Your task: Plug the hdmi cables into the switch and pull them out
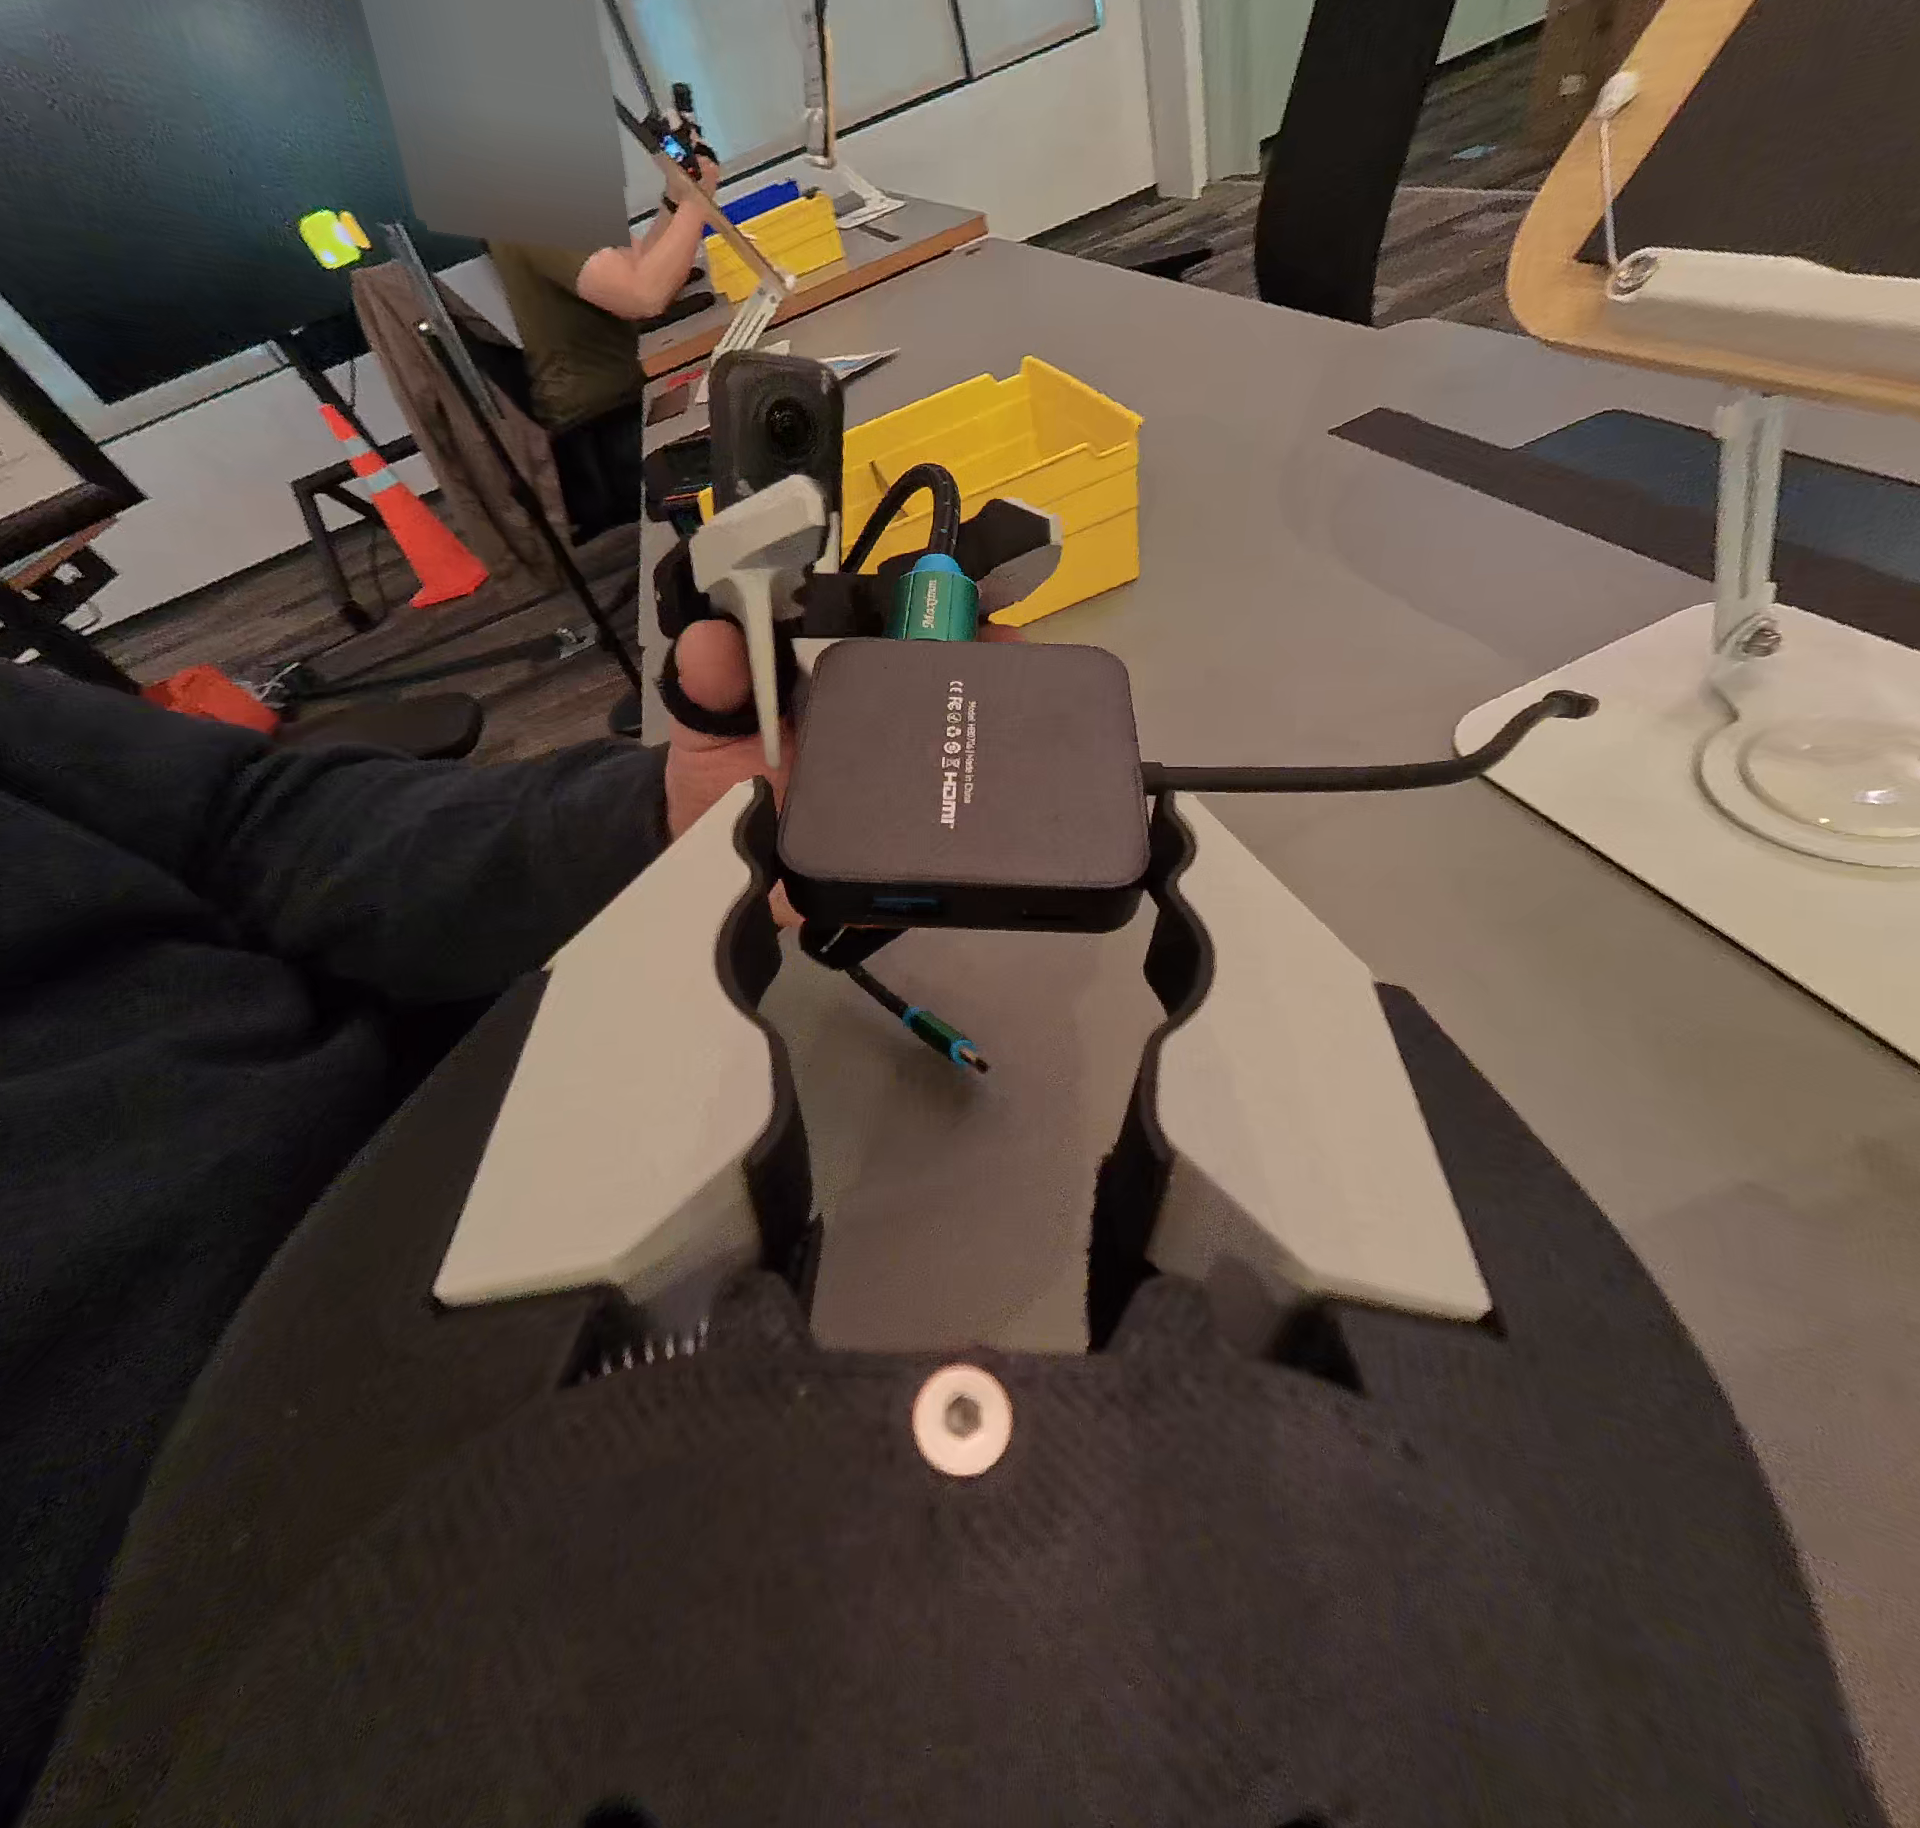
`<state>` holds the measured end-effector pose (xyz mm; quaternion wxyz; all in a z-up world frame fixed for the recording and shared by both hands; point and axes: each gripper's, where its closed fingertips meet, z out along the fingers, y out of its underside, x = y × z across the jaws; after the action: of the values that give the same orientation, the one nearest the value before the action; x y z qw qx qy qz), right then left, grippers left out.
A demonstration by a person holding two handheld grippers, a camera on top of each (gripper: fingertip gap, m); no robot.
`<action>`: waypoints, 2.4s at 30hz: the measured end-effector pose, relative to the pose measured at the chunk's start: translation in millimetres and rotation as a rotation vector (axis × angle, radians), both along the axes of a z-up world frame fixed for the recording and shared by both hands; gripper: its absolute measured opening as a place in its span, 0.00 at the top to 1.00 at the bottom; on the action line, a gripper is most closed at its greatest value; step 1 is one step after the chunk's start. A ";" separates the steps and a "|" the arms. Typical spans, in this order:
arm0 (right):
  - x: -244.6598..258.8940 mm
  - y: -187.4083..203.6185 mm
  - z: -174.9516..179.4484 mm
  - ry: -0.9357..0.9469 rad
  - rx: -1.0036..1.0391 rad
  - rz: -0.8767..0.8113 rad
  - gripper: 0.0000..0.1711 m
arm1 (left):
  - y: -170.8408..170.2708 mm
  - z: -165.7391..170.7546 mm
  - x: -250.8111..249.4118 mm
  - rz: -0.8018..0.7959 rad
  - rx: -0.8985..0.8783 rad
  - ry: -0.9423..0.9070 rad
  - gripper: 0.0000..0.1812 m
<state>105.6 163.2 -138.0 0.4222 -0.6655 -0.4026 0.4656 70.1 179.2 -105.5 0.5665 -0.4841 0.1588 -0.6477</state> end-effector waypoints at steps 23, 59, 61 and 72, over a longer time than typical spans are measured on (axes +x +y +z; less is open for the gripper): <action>-5.9 -5.2 27.6 0.077 0.056 0.150 0.59 | -26.1 11.3 -6.8 0.073 0.220 0.218 0.89; -25.8 -3.7 41.0 0.234 0.184 0.106 0.58 | -31.4 19.3 -11.4 0.086 0.196 0.145 0.89; -27.7 -5.1 39.4 0.228 0.172 0.121 0.58 | -30.4 21.0 -10.4 0.106 0.222 0.163 0.82; -35.0 -12.5 27.4 0.123 0.158 0.192 0.58 | -37.7 19.1 -1.6 0.054 0.343 0.331 0.82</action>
<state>70.7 150.7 -110.6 0.4509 -0.5588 -0.4731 0.5105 68.5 141.5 -86.4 0.6237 -0.4844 0.3441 -0.5078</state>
